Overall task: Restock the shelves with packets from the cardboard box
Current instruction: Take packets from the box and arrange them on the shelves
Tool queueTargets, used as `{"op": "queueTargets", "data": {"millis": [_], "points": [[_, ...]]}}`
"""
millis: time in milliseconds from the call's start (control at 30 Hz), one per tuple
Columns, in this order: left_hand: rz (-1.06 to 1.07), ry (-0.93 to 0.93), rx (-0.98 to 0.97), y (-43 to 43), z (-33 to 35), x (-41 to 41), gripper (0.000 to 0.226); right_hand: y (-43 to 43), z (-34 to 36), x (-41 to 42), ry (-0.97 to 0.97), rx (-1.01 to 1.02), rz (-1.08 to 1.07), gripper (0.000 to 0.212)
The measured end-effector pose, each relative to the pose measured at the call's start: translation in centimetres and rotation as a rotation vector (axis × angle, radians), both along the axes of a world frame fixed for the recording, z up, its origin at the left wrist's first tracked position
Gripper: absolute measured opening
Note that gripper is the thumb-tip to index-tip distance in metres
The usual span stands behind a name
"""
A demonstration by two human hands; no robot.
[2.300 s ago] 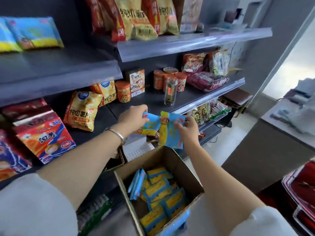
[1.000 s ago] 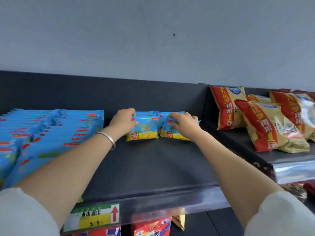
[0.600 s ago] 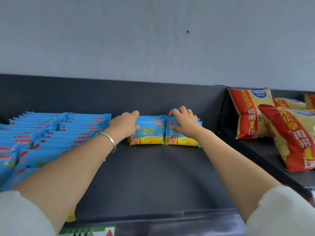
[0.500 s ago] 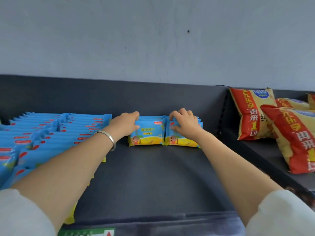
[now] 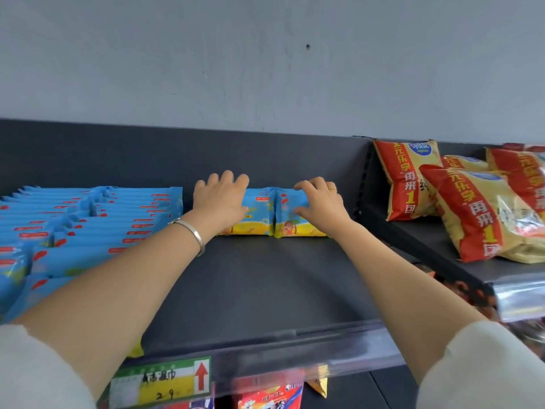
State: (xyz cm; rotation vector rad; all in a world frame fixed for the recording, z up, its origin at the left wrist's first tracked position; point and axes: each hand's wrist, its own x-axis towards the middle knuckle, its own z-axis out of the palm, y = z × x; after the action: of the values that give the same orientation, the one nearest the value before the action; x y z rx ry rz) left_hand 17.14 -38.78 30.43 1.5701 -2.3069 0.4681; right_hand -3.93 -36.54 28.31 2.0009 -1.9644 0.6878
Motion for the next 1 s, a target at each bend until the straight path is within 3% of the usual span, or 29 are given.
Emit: {"op": "queueTargets", "data": {"millis": [200,333,733,900,1000], "points": [[-0.306,0.031,0.022,4.1,-1.1,-4.6,0.024,5.1,-1.7,-0.7,0.005,0.0,-0.078,0.043],[-0.447,0.024,-0.015,7.2,-2.2,-7.6,0.022,10.0,-2.4,-1.9,0.03,-0.033,-0.125,0.04],[-0.688,0.103,-0.115,17.8,-4.5,-15.1,0.02,25.1,-5.5,-8.1,0.103,-0.215,-0.21,0.031],[-0.831,0.143,-0.136,25.4,-8.6,-18.2,0.018,33.3,-10.2,-11.4,0.085,-0.124,-0.265,0.03],[-0.856,0.09,-0.008,30.0,-12.2,-20.2,0.019,37.8,-13.9,-13.2,0.03,-0.019,-0.295,0.031]]}}
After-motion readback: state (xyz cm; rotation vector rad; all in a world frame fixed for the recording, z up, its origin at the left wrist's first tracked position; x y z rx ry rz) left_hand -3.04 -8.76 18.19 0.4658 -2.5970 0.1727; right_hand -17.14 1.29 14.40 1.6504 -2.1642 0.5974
